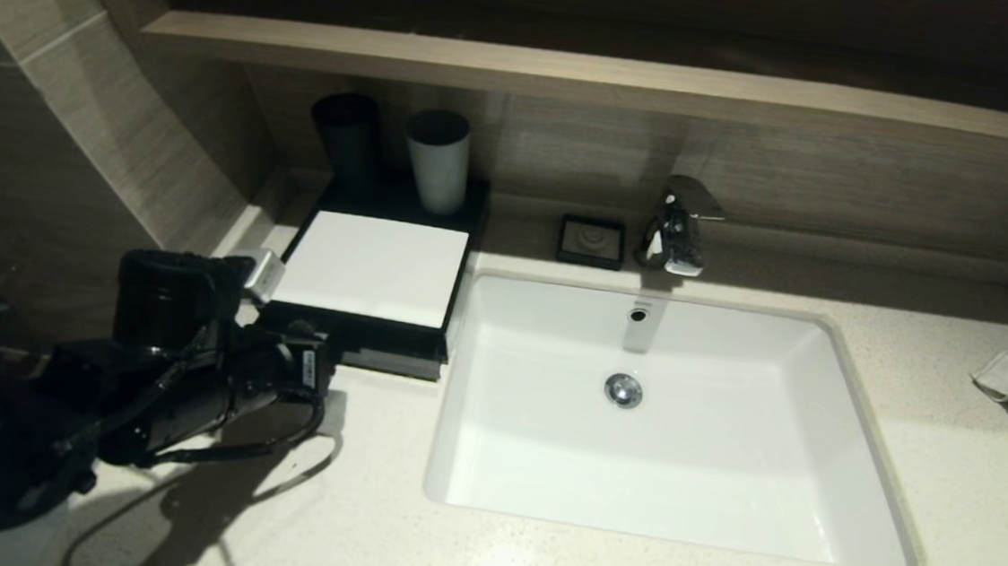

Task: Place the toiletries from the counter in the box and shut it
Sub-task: Close the drawer

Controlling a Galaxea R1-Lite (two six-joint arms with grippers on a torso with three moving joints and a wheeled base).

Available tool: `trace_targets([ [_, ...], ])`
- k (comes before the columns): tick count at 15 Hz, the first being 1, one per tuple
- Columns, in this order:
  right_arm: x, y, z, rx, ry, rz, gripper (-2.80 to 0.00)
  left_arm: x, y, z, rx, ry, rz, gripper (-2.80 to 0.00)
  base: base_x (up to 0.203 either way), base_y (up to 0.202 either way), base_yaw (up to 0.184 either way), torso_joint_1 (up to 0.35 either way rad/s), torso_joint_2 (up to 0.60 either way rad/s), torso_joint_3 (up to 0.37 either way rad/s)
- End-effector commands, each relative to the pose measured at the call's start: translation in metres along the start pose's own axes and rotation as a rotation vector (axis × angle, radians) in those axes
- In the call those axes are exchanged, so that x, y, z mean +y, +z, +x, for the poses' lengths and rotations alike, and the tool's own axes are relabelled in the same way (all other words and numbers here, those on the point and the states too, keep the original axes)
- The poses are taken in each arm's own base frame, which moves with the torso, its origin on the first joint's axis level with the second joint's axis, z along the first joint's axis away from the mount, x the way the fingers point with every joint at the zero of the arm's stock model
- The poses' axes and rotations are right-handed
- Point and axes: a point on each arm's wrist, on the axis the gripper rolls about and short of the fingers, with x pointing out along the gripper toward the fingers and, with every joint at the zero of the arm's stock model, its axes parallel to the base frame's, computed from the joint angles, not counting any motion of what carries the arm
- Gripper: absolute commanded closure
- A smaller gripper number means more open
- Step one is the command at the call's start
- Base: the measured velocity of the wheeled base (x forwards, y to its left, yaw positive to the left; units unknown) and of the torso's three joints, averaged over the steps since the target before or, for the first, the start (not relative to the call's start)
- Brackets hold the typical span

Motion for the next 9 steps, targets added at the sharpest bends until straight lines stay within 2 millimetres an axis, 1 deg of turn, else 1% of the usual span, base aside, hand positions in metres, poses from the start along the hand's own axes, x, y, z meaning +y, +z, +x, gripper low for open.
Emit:
trace_targets([
  [1,0.0000,0.0000,0.0001,0.002,0.000,0.000,0.00,-0.0004,0.0001,0.0047,-0.005,0.002,-0.007,0.00,0.000,0.000,0.000,0.000,0.00,0.000],
  [9,0.0000,0.0000,0.0001,0.002,0.000,0.001,0.00,-0.0005,-0.0018,0.0114,-0.009,0.003,-0.009,0.00,0.000,0.000,0.000,0.000,0.00,0.000],
])
